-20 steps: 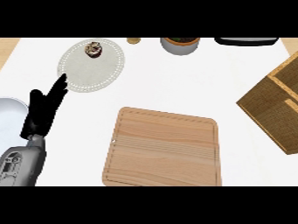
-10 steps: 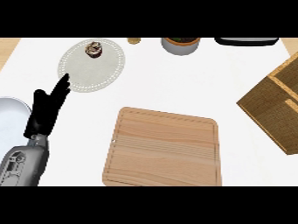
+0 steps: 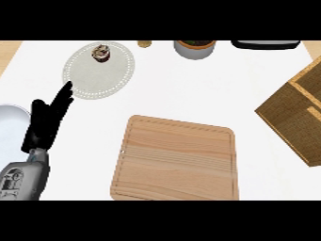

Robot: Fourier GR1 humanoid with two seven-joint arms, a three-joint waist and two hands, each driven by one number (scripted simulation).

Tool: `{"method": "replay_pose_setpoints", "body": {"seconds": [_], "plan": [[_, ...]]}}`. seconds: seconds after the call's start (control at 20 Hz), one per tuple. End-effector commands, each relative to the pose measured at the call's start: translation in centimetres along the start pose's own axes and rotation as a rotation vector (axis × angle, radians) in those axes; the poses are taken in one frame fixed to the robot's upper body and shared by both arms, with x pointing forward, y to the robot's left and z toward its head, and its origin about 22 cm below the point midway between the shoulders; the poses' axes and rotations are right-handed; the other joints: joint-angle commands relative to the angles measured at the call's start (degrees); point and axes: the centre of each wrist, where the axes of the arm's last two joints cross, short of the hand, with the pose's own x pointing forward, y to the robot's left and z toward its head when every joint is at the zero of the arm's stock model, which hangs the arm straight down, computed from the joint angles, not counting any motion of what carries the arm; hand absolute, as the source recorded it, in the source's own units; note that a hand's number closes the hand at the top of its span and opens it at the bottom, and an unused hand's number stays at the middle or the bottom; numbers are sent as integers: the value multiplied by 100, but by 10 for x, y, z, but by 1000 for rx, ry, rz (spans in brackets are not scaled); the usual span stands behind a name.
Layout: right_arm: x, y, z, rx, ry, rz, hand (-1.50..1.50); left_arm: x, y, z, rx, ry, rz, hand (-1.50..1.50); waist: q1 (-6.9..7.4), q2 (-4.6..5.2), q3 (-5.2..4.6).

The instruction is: Pick the squash from the cutting board and place it in the basket

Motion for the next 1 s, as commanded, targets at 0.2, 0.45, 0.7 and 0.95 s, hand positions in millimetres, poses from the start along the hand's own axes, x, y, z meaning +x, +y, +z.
{"method": "replay_pose_setpoints", "body": {"seconds": [0.2,0.45,0.7,0.95], "plan": [[-21,-5,4,-264,-4,-176,-150,7,-1,5,-6,10,2,0,14,-1,3],[-47,-65,38,-381,114,-283,-150,-16,-10,7,9,0,-15,0,-10,14,1],[-87,-90,87,-418,216,-338,-150,4,0,-1,6,-11,-6,0,35,43,14],[-107,-119,139,-426,204,-358,-150,5,-20,-1,-16,-6,-4,0,49,73,29]]}}
